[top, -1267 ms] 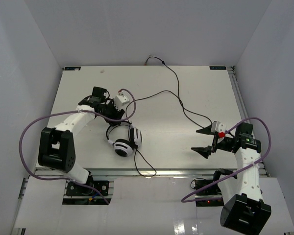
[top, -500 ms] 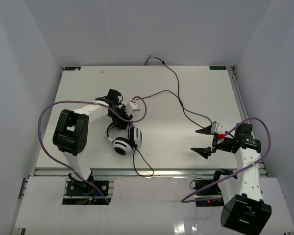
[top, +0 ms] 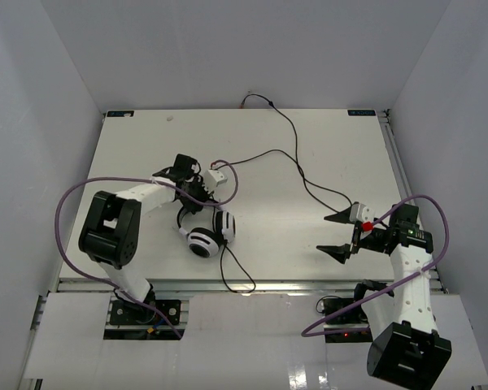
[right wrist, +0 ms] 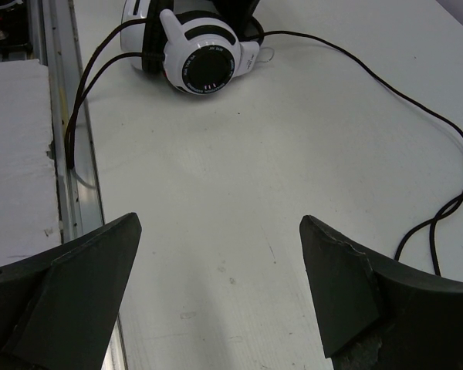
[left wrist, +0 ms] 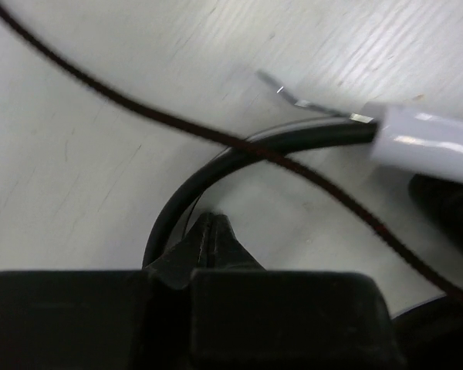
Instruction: Wrap the headphones
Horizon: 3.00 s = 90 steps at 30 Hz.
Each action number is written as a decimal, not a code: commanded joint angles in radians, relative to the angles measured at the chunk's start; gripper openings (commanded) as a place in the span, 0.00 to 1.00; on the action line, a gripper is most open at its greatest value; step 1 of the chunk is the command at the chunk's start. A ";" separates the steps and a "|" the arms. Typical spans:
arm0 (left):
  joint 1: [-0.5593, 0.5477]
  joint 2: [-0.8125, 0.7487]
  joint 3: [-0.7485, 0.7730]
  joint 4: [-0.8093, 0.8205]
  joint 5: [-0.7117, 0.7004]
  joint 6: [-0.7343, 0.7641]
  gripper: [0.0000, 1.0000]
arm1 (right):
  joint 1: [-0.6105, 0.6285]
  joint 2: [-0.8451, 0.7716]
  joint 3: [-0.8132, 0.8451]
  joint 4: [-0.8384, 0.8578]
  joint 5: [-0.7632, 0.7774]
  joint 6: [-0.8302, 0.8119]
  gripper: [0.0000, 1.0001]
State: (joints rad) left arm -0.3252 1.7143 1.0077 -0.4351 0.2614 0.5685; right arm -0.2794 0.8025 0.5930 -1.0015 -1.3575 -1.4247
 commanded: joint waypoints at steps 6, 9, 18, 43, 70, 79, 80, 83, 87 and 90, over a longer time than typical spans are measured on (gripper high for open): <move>0.062 -0.273 -0.044 0.032 -0.234 -0.407 0.00 | 0.003 -0.007 -0.012 0.116 -0.002 0.158 0.90; 0.078 -0.378 -0.131 0.095 -0.170 -0.421 0.00 | 0.003 -0.028 -0.031 0.194 0.006 0.241 0.90; 0.080 -0.279 -0.060 0.078 -0.085 -0.414 0.93 | 0.003 -0.055 -0.065 0.266 -0.003 0.310 0.90; 0.077 0.150 0.119 -0.047 0.009 -0.255 0.03 | 0.003 -0.031 -0.061 0.279 0.016 0.314 0.90; 0.063 -0.591 -0.212 -0.001 0.190 -0.638 0.00 | 0.598 0.316 0.434 0.708 0.526 1.048 0.94; 0.027 -0.690 -0.193 -0.056 0.252 -0.617 0.00 | 0.701 0.622 0.671 0.722 0.249 0.694 0.91; 0.023 -0.701 -0.189 -0.062 0.263 -0.622 0.00 | 0.716 0.664 0.692 0.697 0.232 0.587 0.92; 0.010 -0.724 -0.175 -0.084 0.305 -0.641 0.00 | 0.778 0.807 0.767 0.571 0.220 0.366 0.96; -0.005 -0.779 -0.163 -0.116 0.360 -0.659 0.00 | 0.851 0.938 0.860 0.529 0.249 0.277 0.96; -0.011 -0.828 -0.156 -0.125 0.385 -0.683 0.00 | 0.872 1.009 0.901 0.586 0.244 0.310 0.96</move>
State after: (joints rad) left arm -0.3254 0.9693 0.7886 -0.5574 0.5202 -0.0512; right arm 0.5637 1.7597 1.4175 -0.4130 -1.0766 -1.0202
